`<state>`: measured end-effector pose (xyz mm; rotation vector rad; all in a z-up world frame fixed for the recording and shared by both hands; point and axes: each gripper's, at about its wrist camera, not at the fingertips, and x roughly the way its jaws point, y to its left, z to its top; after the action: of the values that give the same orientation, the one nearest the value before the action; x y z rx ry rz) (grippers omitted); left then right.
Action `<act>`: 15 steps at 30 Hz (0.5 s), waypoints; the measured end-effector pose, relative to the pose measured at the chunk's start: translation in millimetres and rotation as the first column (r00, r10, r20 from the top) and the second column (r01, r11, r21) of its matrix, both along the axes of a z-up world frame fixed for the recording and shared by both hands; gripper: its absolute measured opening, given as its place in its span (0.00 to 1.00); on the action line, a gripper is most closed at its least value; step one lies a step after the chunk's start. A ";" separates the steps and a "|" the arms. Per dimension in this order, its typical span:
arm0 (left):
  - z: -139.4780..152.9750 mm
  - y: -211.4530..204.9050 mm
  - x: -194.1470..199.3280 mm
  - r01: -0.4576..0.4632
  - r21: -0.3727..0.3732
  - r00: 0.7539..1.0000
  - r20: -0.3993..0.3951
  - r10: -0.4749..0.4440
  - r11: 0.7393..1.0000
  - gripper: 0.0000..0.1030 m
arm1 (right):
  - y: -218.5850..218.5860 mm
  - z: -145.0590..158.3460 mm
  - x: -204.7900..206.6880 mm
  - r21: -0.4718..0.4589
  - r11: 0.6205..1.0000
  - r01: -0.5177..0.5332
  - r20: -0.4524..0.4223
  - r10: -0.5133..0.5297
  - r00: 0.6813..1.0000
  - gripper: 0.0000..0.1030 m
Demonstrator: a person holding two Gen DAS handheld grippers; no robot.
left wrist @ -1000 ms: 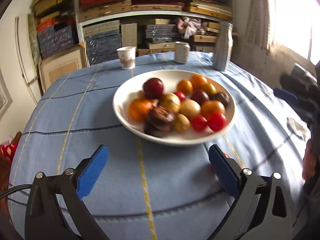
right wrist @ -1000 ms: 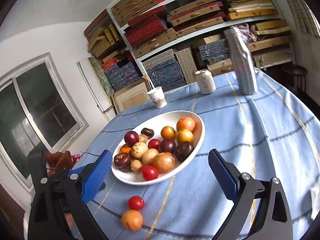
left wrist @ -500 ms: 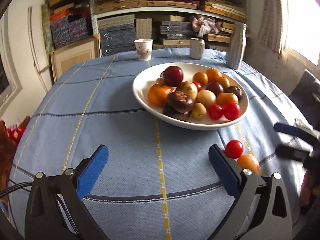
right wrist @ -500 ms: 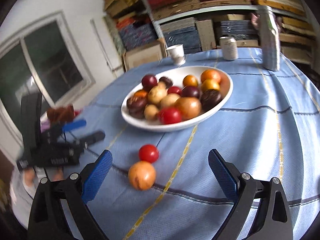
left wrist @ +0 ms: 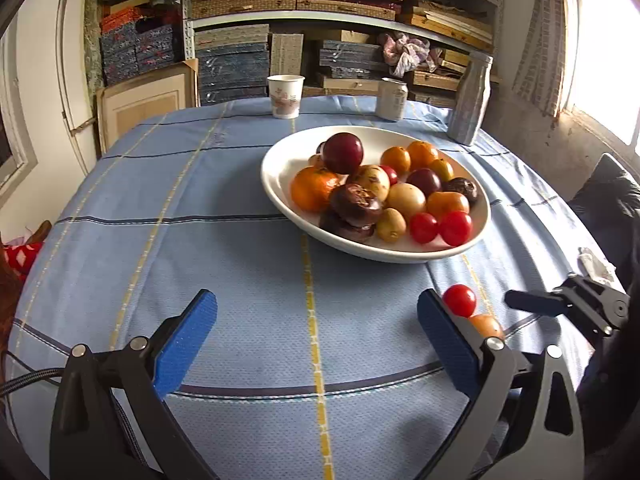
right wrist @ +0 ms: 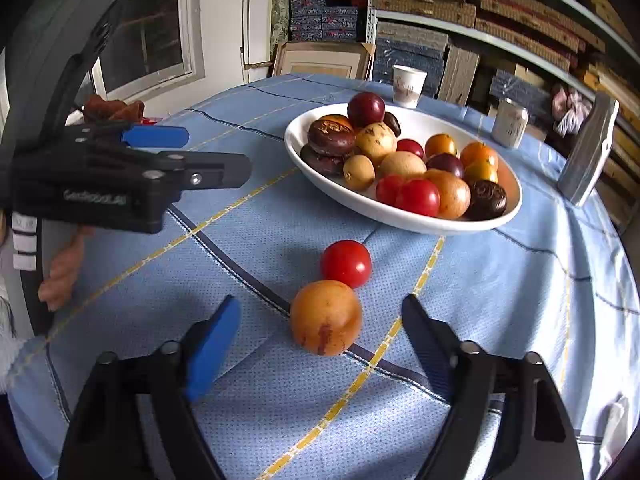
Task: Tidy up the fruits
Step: 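Withdraw both tools from the plate toward the last fruits, then grasp an orange fruit with the right tool while the left tool grasps a red tomato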
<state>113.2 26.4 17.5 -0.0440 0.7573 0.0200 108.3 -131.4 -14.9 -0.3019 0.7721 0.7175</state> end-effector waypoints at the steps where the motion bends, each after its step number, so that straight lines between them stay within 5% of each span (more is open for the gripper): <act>1: -0.6 -0.3 0.2 0.000 -0.002 1.000 -0.004 0.000 1.000 0.95 | -0.5 -1.0 1.8 0.003 1.000 0.001 -0.010 -0.001 1.000 0.75; 8: -4.3 -3.1 2.9 0.004 0.009 1.000 -0.023 -0.004 1.000 0.95 | 2.9 -9.5 15.2 0.001 1.000 -0.008 -0.084 0.008 0.996 0.40; 15: -16.5 -9.9 7.2 0.037 0.005 0.996 -0.078 -0.036 0.999 0.96 | -10.5 -1.5 18.4 0.085 0.996 -0.011 -0.108 0.020 0.994 0.37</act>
<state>120.5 16.5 0.9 -0.0236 0.8355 -0.0107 126.7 -142.0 -16.4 -0.1939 0.8408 0.7840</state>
